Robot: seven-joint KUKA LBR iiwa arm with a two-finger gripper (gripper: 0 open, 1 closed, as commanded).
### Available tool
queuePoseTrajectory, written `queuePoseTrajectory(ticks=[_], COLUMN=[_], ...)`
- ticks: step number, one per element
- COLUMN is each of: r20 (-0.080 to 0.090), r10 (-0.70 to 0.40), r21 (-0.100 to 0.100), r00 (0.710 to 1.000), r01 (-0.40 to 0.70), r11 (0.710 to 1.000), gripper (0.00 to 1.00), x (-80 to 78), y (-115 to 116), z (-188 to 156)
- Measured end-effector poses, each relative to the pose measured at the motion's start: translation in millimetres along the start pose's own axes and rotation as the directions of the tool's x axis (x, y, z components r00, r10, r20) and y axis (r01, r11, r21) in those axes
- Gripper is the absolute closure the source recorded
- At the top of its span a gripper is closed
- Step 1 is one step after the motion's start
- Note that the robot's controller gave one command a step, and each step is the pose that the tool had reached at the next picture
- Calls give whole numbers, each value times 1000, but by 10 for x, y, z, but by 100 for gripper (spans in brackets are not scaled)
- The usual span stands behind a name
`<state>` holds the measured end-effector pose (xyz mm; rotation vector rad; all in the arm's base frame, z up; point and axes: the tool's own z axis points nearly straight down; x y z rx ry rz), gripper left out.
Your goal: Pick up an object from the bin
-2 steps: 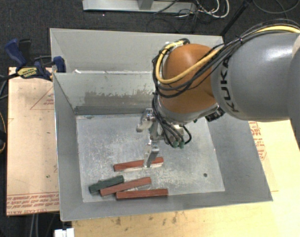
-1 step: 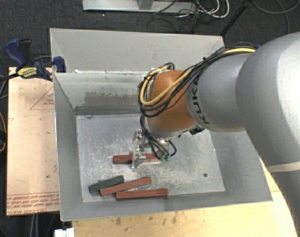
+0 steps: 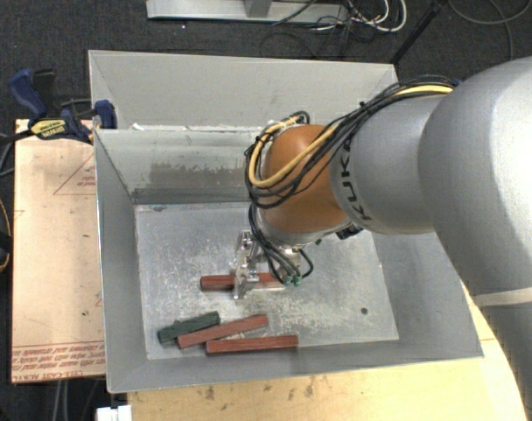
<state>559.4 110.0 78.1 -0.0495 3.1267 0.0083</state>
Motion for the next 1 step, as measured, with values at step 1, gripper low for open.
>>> queuePoseTrajectory(ticks=[1], r20=[-11], r10=[-1], r21=[3], r00=[1000], r01=[1], r11=[1000], gripper=[100], x=[-42], y=[159], z=[-1493])
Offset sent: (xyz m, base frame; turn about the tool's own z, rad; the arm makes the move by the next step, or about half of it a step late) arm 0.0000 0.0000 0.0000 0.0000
